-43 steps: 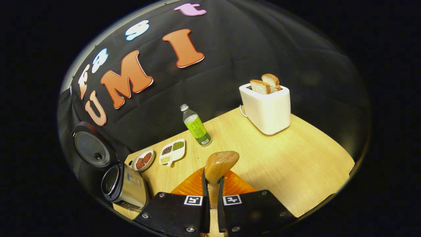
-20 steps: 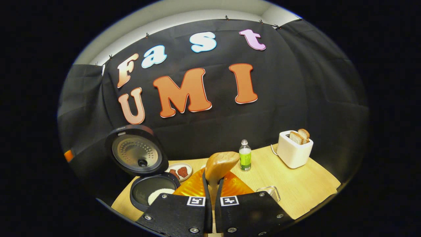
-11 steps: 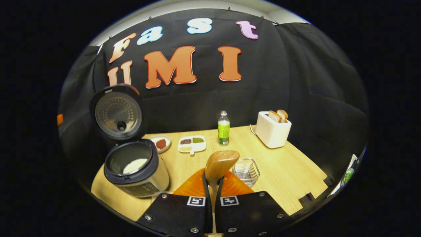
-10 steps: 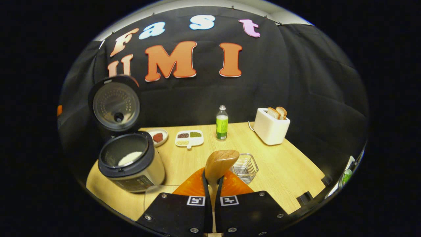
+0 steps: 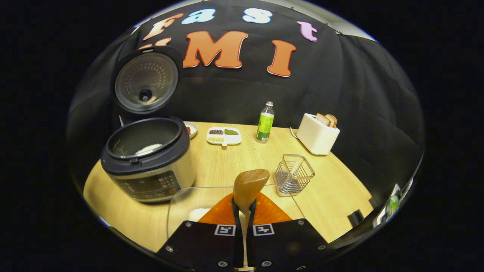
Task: Close the left gripper, press the button to open the rice cooker; take a wooden spoon from the chopstick holder with the right hand, scoop a spoonful of rice and pour it into the rice cooker, then put the wooden spoon back into the chopstick holder.
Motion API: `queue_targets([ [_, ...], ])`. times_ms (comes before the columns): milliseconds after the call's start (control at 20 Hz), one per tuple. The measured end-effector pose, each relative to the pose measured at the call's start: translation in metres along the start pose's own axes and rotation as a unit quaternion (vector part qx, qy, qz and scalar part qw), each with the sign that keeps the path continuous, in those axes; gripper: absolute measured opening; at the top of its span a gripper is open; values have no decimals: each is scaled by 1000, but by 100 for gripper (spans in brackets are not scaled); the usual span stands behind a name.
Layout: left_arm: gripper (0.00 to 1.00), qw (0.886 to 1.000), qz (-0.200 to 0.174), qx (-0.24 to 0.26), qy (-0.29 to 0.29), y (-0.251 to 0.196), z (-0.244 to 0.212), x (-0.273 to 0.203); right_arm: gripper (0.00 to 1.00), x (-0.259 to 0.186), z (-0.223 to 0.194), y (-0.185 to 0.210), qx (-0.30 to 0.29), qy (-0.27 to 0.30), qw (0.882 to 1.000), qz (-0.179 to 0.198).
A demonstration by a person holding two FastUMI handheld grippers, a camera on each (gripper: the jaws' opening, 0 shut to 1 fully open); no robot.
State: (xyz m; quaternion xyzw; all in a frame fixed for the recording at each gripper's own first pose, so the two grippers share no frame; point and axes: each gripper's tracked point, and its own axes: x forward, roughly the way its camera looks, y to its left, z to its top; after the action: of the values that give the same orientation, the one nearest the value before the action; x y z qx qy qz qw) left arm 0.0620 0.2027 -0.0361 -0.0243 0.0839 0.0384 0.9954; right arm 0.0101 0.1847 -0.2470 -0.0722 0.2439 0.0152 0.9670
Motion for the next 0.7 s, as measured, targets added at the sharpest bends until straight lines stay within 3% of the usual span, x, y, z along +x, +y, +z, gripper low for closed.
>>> queue_targets([
  [100, 97, 1000, -3, -4, 3, 0, -2, 1, 3, -4, -5, 22, 78, 13, 996, 49],
  [200, 97, 1000, -6, -6, 4, 0, -4, 2, 2, -4, -6, 34, 189, 31, 977, 90],
  [250, 97, 1000, -7, -6, 4, 0, -4, 3, 2, -1, -6, 27, 235, 31, 967, 92],
  [450, 97, 1000, -14, -3, 4, -5, -3, 1, 2, 10, -23, 8, 364, 55, 921, 130],
  [700, 99, 1000, -17, -2, -4, -9, 6, 0, 2, 9, -24, -15, 510, 56, 846, 143],
])
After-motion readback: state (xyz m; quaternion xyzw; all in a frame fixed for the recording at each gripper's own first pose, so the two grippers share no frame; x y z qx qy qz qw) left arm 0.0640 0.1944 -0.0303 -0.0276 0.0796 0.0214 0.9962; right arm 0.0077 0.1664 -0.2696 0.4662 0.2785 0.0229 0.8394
